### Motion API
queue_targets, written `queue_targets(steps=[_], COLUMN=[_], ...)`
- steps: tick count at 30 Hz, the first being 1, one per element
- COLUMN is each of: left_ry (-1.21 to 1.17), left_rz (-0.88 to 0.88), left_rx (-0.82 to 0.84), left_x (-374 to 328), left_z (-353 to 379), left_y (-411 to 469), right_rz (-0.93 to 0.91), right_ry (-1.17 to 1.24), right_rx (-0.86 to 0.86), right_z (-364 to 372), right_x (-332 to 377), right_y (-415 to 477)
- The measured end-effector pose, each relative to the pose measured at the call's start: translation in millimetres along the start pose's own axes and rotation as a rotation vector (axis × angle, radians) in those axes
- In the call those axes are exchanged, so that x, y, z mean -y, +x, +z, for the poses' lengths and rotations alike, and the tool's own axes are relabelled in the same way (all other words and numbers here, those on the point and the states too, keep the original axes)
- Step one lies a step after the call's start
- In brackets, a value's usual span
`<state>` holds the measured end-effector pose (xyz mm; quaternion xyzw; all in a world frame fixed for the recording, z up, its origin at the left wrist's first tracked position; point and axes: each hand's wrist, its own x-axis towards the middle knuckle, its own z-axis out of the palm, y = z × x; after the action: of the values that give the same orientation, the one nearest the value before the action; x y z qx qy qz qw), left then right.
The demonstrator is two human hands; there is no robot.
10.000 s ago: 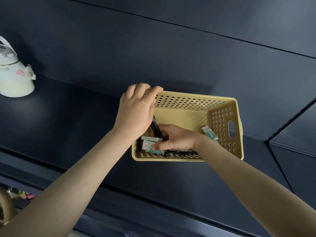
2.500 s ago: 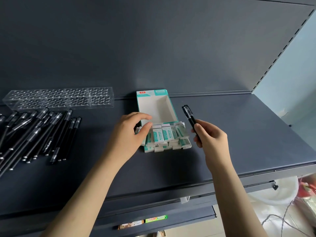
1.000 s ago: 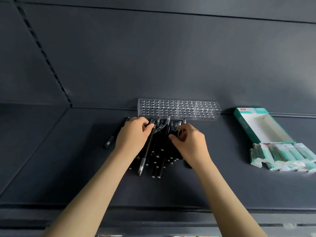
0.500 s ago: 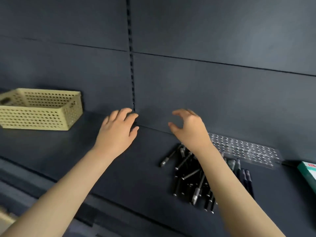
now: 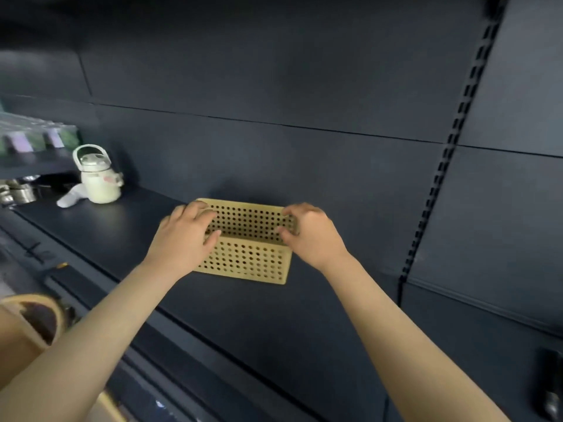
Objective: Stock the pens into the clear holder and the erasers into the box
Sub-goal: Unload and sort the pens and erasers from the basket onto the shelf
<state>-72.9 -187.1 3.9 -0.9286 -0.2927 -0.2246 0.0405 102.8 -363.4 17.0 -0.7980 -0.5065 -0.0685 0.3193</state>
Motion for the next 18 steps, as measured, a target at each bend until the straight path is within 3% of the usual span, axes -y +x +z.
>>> queue_targets(steps=[7, 18], left_ry=[-0.085, -0.179], left_rz=[-0.047, 0.102], left_rx=[0.111, 0.143], left_x=[90.1, 101.5], left_z=[34.9, 48.5], left_y=[44.1, 71.1], right_rz=[0.079, 0.217], right_ry=[-0.112, 0.092], right_rx=[0.159, 0.263], right_z=[87.9, 105.2], right_x=[31.1, 35.3], right_y=[74.1, 48.3])
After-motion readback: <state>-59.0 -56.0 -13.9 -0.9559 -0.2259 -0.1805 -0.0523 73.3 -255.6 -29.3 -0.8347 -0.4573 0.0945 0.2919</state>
